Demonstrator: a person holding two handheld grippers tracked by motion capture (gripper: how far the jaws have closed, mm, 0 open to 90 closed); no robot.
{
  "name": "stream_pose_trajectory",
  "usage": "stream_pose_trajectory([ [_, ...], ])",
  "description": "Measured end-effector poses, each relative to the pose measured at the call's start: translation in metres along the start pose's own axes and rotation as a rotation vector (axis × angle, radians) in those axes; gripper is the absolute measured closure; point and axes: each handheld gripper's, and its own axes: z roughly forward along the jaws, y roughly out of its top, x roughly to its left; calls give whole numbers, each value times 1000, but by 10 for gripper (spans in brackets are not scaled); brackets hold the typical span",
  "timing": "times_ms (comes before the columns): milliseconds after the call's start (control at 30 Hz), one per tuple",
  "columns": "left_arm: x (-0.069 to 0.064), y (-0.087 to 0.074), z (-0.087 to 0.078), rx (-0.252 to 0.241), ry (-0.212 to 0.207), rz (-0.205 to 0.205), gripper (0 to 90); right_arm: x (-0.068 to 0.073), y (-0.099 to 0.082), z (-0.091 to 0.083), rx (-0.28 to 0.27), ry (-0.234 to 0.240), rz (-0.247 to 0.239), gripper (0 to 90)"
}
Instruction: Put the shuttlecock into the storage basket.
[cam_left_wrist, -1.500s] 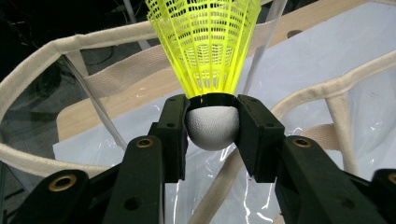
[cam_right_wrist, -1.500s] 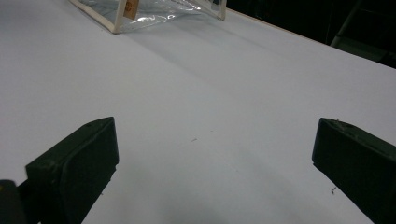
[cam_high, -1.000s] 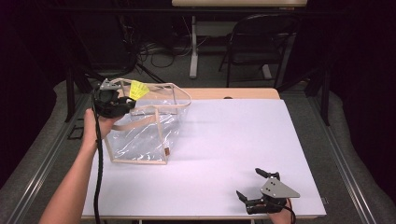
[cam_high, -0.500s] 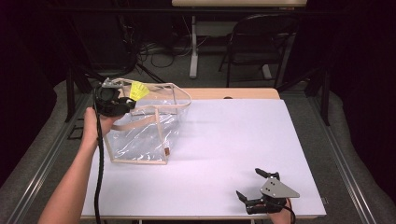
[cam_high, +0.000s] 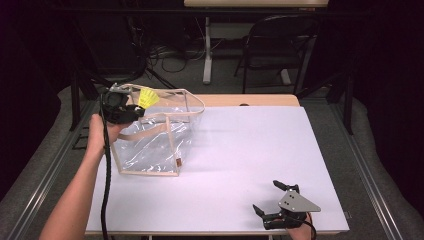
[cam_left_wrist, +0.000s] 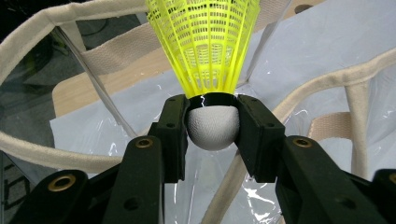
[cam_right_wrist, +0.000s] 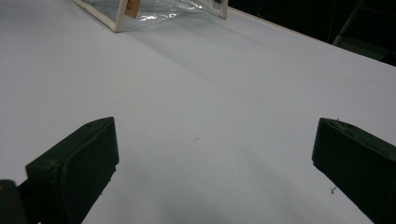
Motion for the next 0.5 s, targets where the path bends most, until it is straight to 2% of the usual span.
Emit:
stream_pose_trajectory([
  [267,0,0,-1,-5,3,-3,610,0,0,0,1,1,1,1],
  [467,0,-1,-4,-23,4,-3,452,0,0,0,0,0,0,1],
  [500,-1,-1,-4,-27,9,-2,452,0,0,0,0,0,0,1],
])
